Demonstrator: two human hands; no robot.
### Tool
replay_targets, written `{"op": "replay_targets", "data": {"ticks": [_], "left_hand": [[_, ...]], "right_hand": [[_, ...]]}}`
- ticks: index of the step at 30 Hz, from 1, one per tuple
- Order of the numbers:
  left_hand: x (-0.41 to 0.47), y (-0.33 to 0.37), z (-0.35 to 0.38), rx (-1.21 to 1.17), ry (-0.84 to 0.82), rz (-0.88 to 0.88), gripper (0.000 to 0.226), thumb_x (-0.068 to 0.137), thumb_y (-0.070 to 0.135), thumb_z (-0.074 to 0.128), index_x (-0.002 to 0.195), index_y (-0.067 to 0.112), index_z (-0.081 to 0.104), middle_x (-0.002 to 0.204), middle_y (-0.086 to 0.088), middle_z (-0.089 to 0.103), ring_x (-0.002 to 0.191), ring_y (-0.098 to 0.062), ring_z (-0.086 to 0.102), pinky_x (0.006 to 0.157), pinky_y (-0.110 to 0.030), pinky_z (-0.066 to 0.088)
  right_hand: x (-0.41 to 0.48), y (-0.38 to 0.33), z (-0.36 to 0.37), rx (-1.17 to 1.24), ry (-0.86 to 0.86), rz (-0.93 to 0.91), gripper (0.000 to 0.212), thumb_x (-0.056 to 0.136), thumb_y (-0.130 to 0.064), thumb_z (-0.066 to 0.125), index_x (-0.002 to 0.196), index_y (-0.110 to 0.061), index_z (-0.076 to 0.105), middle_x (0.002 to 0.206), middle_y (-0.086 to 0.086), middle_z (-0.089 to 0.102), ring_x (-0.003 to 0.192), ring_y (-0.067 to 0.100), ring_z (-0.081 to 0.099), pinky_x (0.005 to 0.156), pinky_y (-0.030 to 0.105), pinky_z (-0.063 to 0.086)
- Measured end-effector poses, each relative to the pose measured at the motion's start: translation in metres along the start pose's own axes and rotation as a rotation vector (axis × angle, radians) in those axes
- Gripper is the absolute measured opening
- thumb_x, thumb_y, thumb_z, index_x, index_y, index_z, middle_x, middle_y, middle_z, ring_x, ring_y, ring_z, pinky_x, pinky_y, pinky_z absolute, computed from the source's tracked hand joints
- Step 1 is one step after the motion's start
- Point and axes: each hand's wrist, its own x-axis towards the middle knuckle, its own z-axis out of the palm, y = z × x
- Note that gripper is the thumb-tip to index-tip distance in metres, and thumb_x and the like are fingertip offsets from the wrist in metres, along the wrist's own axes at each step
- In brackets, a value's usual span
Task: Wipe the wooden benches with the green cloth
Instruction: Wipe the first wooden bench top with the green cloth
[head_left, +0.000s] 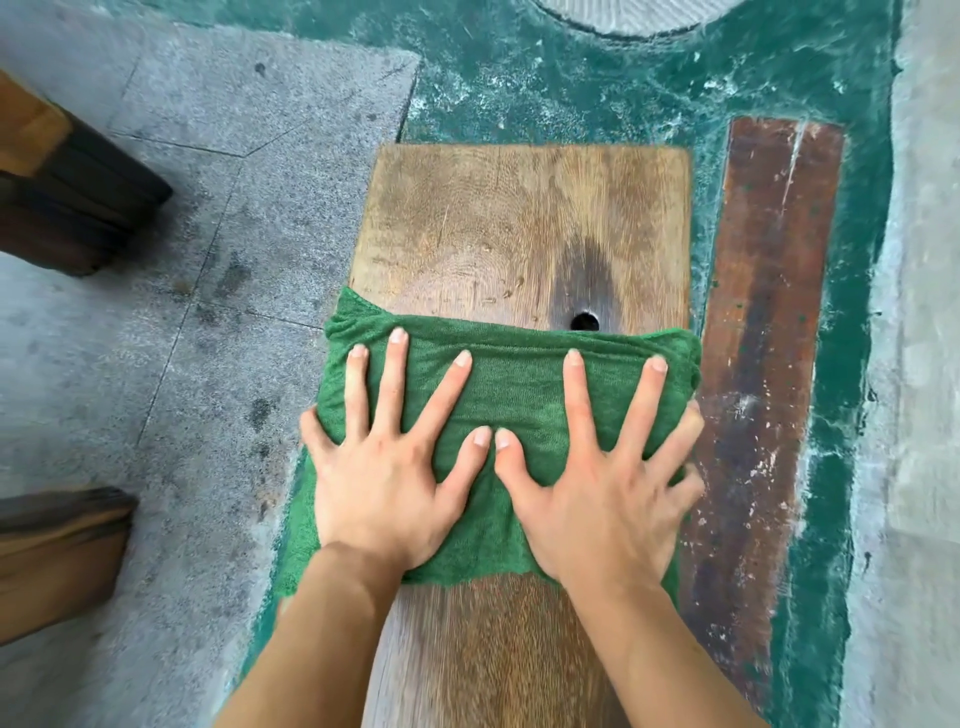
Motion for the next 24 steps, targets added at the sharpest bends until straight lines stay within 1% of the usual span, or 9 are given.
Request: {"op": "replay_targets", "data": {"ticks": [7, 10, 11, 15, 16, 20, 24], "left_hand": [[0.008, 0.002, 0.001, -0.016, 0.000, 0.022, 0.067, 0.098, 0.078, 0.014, 0.161, 0.057, 0.009, 0.177, -0.001, 0.003, 0.161, -0.035, 0.007, 0.108, -0.074, 0.028], [0.019, 0.001, -0.001, -0.022, -0.007, 0.027, 0.068, 0.097, 0.078, 0.017, 0.161, 0.056, 0.010, 0.177, -0.002, 0.002, 0.161, -0.036, 0.008, 0.107, -0.073, 0.028], [0.034, 0.000, -0.009, -0.029, -0.023, 0.036, 0.068, 0.097, 0.078, 0.019, 0.161, 0.057, 0.009, 0.177, -0.002, 0.002, 0.161, -0.036, 0.007, 0.107, -0.073, 0.028], [0.060, -0.003, -0.012, -0.031, -0.008, 0.070, 0.069, 0.097, 0.079, 0.021, 0.161, 0.057, 0.009, 0.177, -0.001, 0.002, 0.161, -0.036, 0.008, 0.107, -0.074, 0.031], [0.074, -0.003, -0.013, -0.038, -0.034, 0.089, 0.069, 0.097, 0.078, 0.022, 0.161, 0.056, 0.010, 0.177, -0.002, 0.003, 0.161, -0.036, 0.008, 0.106, -0.074, 0.031], [0.080, -0.003, -0.012, -0.037, -0.032, 0.091, 0.068, 0.098, 0.077, 0.022, 0.162, 0.055, 0.011, 0.177, -0.003, 0.002, 0.161, -0.037, 0.008, 0.105, -0.075, 0.031], [0.092, -0.003, -0.015, -0.039, -0.026, 0.094, 0.068, 0.098, 0.077, 0.023, 0.162, 0.055, 0.011, 0.177, -0.003, 0.001, 0.161, -0.037, 0.006, 0.105, -0.076, 0.031]], "right_hand": [[0.010, -0.001, -0.001, -0.025, -0.003, 0.009, 0.091, 0.086, -0.090, 0.026, 0.165, -0.047, 0.014, 0.175, 0.017, 0.007, 0.147, 0.056, 0.022, 0.092, 0.067, 0.041], [0.016, -0.003, -0.003, -0.038, -0.007, 0.012, 0.091, 0.086, -0.090, 0.026, 0.165, -0.048, 0.011, 0.175, 0.015, 0.004, 0.148, 0.056, 0.020, 0.094, 0.068, 0.040], [0.027, -0.010, -0.009, -0.043, -0.030, 0.026, 0.090, 0.086, -0.090, 0.025, 0.165, -0.048, 0.010, 0.176, 0.015, 0.003, 0.149, 0.055, 0.019, 0.094, 0.068, 0.040], [0.045, -0.015, -0.014, -0.041, -0.021, 0.038, 0.089, 0.087, -0.088, 0.025, 0.165, -0.047, 0.013, 0.175, 0.016, 0.006, 0.147, 0.055, 0.023, 0.092, 0.067, 0.042], [0.057, -0.017, -0.015, -0.049, -0.033, 0.057, 0.089, 0.087, -0.089, 0.025, 0.165, -0.047, 0.014, 0.175, 0.016, 0.006, 0.147, 0.056, 0.024, 0.091, 0.067, 0.042], [0.069, -0.020, -0.018, -0.050, -0.051, 0.055, 0.091, 0.086, -0.089, 0.026, 0.165, -0.047, 0.015, 0.175, 0.016, 0.005, 0.147, 0.056, 0.024, 0.092, 0.067, 0.042], [0.080, -0.023, -0.020, -0.060, -0.051, 0.067, 0.090, 0.086, -0.090, 0.023, 0.165, -0.048, 0.014, 0.175, 0.015, 0.005, 0.147, 0.056, 0.024, 0.092, 0.067, 0.041]]}}
